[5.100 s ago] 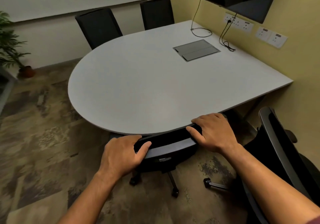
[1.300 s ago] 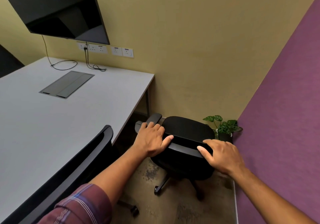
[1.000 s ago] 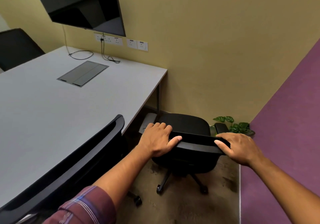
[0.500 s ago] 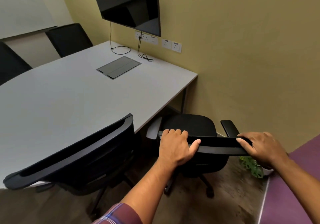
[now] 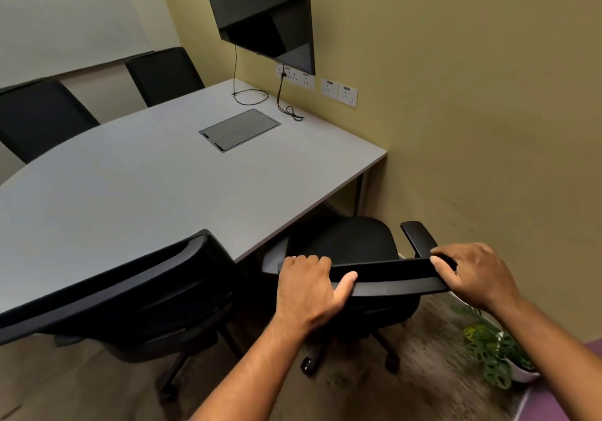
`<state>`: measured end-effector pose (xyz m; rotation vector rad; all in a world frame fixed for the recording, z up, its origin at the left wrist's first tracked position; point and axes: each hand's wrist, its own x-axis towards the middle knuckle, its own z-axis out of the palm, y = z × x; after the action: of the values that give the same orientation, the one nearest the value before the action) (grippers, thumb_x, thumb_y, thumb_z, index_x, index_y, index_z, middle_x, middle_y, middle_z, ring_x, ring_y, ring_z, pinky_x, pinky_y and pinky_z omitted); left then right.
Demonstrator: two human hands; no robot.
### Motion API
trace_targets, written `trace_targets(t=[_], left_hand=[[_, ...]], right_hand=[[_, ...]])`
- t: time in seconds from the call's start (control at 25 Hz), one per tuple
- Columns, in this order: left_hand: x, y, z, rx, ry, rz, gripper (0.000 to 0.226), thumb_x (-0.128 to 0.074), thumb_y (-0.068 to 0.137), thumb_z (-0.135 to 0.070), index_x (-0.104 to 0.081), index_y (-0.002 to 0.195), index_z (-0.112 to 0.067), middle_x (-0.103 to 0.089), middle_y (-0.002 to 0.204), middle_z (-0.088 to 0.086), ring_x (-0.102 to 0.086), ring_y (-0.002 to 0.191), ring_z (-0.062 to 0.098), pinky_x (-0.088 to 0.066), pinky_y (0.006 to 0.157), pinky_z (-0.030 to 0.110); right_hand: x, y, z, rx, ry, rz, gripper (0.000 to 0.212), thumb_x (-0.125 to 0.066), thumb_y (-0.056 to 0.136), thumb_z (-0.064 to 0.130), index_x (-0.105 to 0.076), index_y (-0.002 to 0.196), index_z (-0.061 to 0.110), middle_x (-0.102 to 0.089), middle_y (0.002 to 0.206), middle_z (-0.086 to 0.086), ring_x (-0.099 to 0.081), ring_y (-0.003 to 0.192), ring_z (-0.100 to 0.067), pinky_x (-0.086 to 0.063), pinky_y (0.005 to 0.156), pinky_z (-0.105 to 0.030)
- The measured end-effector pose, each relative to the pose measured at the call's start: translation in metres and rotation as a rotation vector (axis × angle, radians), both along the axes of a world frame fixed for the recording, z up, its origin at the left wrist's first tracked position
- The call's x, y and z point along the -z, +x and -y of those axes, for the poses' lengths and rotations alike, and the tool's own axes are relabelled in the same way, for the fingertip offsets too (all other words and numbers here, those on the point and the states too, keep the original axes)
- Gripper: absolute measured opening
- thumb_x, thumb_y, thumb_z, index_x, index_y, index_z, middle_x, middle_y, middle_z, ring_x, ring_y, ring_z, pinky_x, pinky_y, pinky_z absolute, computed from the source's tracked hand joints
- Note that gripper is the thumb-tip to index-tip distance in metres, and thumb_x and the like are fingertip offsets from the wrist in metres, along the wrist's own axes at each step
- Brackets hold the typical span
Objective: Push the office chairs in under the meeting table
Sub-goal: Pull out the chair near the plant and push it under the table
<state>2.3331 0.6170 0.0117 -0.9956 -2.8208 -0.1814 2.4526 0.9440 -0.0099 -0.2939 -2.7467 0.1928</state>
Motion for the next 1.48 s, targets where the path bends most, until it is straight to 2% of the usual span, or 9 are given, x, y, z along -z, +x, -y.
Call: trace_targets(t=[0.24,0.44,0.64,0.88,1.04,1.24,1.4,1.48], left_hand=[[0.005,0.005,-0.042,0.062,0.070,-0.041,0.083,-0.022,0.095,-0.093,-0.053,0.074,-0.019,-0.056,0.069,-0.001,-0.053,0.064,0.022,-0.045,0.068,0.043],[0.018,-0.001,-0.070,0.064,0.121,-0.107,0.085,-0.031,0.090,-0.098,-0.052,0.070,-0.018,-0.053,0.064,0.001,-0.052,0.056,0.024,-0.046,0.060,0.041],[0.020,-0.016,-0.106,0.008,0.115,-0.102,0.090,-0.030,0.088,-0.100,-0.059,0.073,-0.016,-0.058,0.067,0.004,-0.056,0.057,0.026,-0.051,0.059,0.044],[0.022,-0.023,-0.133,-0.065,0.144,-0.090,0.086,-0.033,0.089,-0.099,-0.058,0.072,-0.018,-0.056,0.066,0.002,-0.053,0.055,0.023,-0.049,0.057,0.043],[0.021,-0.035,-0.155,-0.158,0.137,-0.074,0.081,-0.033,0.092,-0.095,-0.054,0.073,-0.019,-0.052,0.067,-0.001,-0.051,0.058,0.023,-0.047,0.059,0.043],[0.014,-0.053,-0.179,-0.319,0.107,-0.032,0.075,-0.034,0.096,-0.091,-0.048,0.073,-0.022,-0.050,0.068,-0.003,-0.052,0.062,0.022,-0.045,0.067,0.042],[0.000,-0.085,-0.178,-0.513,0.017,0.109,0.078,-0.022,0.093,-0.092,-0.063,0.086,-0.026,-0.067,0.087,-0.005,-0.065,0.088,0.023,-0.048,0.085,0.047],[-0.004,-0.096,-0.168,-0.536,0.039,0.176,0.071,-0.025,0.094,-0.087,-0.064,0.089,-0.028,-0.065,0.088,-0.010,-0.063,0.092,0.019,-0.049,0.084,0.045]], right_hand=[[0.002,-0.018,-0.069,-0.081,-0.001,0.016,0.056,-0.040,0.099,0.056,-0.083,0.105,0.020,-0.081,0.098,0.005,-0.073,0.086,-0.024,-0.044,0.081,-0.039],[-0.010,-0.051,-0.110,-0.216,-0.008,0.039,0.067,-0.029,0.106,0.067,-0.079,0.106,0.023,-0.076,0.094,0.009,-0.071,0.082,-0.021,-0.051,0.077,-0.043],[-0.012,-0.083,-0.148,-0.256,-0.001,0.046,0.067,-0.031,0.107,0.065,-0.079,0.111,0.020,-0.078,0.101,0.005,-0.073,0.089,-0.025,-0.057,0.084,-0.053],[-0.010,-0.116,-0.183,-0.343,0.039,0.051,0.054,-0.042,0.104,0.054,-0.079,0.112,0.016,-0.080,0.107,0.003,-0.074,0.095,-0.025,-0.058,0.088,-0.052],[-0.015,-0.146,-0.199,-0.414,0.005,0.013,0.046,-0.045,0.102,0.047,-0.079,0.109,0.017,-0.079,0.099,0.004,-0.073,0.085,-0.026,-0.056,0.078,-0.049],[-0.004,-0.176,-0.223,-0.455,-0.025,0.039,0.056,-0.036,0.105,0.060,-0.079,0.106,0.025,-0.077,0.095,0.010,-0.070,0.082,-0.021,-0.050,0.076,-0.042],[-0.001,-0.193,-0.205,-0.438,-0.010,0.033,0.043,-0.047,0.096,0.055,-0.079,0.095,0.026,-0.076,0.082,0.007,-0.070,0.075,-0.024,-0.046,0.068,-0.038],[-0.004,-0.198,-0.195,-0.448,-0.013,0.041,0.037,-0.049,0.093,0.054,-0.076,0.089,0.029,-0.071,0.074,0.009,-0.066,0.069,-0.021,-0.038,0.063,-0.034]])
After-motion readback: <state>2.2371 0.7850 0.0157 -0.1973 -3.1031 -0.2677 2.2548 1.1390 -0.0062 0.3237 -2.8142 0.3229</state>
